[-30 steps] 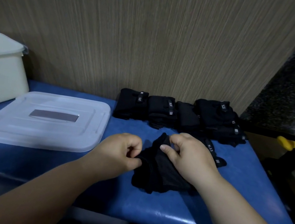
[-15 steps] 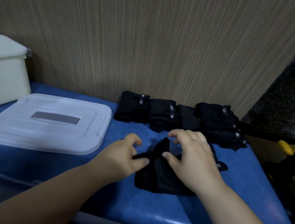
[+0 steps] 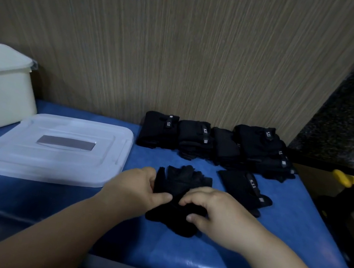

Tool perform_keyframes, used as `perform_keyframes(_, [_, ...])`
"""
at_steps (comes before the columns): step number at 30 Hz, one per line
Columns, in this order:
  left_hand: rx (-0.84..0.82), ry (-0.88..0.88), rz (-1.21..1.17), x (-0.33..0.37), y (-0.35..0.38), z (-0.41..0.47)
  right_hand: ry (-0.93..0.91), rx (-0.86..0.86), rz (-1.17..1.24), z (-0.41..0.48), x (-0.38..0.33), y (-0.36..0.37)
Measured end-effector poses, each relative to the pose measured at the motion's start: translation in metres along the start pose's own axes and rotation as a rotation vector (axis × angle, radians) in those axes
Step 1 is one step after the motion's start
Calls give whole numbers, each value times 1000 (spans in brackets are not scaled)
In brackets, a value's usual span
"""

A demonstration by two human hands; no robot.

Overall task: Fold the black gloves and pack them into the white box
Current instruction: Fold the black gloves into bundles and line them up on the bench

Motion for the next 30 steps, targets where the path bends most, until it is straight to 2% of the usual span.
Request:
perform_keyframes(7, [7,139,-305,19,7,-7,-95,37,21,1,4,-5])
perform_keyframes(14, [-194,322,-89,22,21,-10,-94,129,-39,-1,13,-20])
perform_keyframes(20, [-232,474,-96,21,25,-7,-45,-81,14,-12,22,-12])
perform_keyframes(25, [-147,447,-107,24,25,-3,-52,-68,24,-13,21,-13])
perform_keyframes(30, [-159,219,-354,28,22,-2,42,36,148,-12,24,-21])
Point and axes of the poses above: each hand's wrist, its own z-axis towards the middle knuckle, its own y-axis out of the palm, x = y × z, the point moved 7 cm from there along z, towards the middle knuckle, and after that the axes turned 13 degrees about x, right-handed, at the moved point
